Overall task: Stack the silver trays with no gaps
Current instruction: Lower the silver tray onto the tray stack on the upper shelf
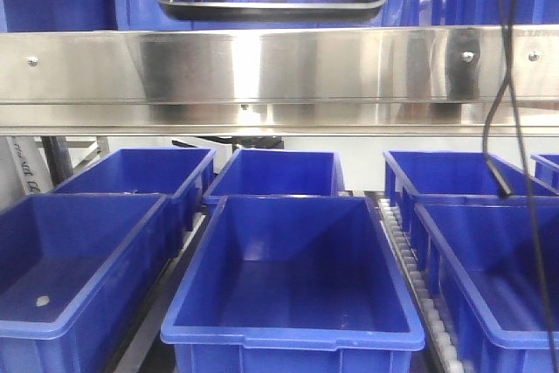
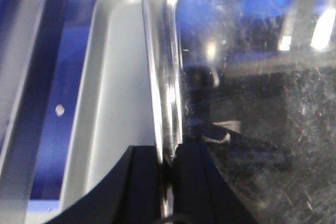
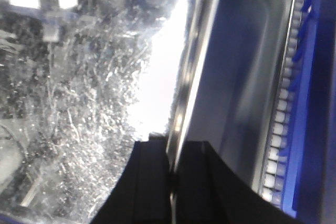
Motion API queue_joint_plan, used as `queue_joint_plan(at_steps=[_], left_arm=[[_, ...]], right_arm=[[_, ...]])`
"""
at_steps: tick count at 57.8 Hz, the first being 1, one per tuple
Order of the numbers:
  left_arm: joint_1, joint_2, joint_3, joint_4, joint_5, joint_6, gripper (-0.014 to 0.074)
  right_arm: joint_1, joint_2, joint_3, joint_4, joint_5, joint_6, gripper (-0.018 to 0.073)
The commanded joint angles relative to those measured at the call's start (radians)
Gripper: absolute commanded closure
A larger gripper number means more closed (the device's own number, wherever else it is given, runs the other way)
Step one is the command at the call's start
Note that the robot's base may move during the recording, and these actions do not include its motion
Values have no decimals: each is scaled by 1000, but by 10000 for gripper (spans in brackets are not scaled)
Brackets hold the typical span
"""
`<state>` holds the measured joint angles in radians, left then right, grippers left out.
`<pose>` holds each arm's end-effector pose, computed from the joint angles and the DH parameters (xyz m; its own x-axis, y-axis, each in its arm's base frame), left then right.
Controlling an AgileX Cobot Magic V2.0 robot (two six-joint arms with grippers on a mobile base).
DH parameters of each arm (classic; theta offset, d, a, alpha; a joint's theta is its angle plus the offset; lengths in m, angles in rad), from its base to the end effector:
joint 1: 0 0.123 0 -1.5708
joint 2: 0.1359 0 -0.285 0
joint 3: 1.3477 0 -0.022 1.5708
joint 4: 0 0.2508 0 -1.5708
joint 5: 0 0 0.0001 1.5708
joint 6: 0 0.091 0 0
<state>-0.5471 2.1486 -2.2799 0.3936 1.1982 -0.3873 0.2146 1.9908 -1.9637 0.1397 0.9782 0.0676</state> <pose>0.4233 -0.2198 0.3450 -0.7488 0.1990 -0.6322 0.1368 0.9797 0.1464 0.4419 0.1071 0.3305 -0.8061 -0.0278 -0.5911 -0.1650 0.9699 0.1793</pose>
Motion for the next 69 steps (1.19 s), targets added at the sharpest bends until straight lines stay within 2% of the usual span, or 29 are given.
queue_joint_plan(at_steps=[1, 6, 9, 15, 19, 25, 48, 63, 67, 69], left_arm=[[6, -3, -5, 37, -15, 17, 578], [6, -3, -5, 37, -15, 17, 515], [6, -3, -5, 37, -15, 17, 434], [6, -3, -5, 37, -16, 17, 239], [6, -3, -5, 37, -16, 17, 115], [6, -3, -5, 38, -16, 17, -12], [6, -55, -9, 42, -12, 17, -13], [6, -173, -9, 42, -38, 17, -1], [6, -202, -9, 42, -36, 25, 45], [6, -217, -9, 42, -36, 30, 99]], right_arm=[[6, -7, -8, -23, -11, -32, 638], [6, -4, -8, -23, -18, -32, 634], [6, -4, -8, -23, -22, -32, 612], [6, -4, -8, -23, -24, -32, 454], [6, -4, -8, -23, -26, -32, 298], [6, -4, -8, -23, -28, -32, 169], [6, -23, -119, -25, 43, -36, 176], [6, -125, -140, -55, 76, -44, 347], [6, -151, -140, -85, 109, -44, 417], [6, -166, -140, -92, 123, -53, 459]])
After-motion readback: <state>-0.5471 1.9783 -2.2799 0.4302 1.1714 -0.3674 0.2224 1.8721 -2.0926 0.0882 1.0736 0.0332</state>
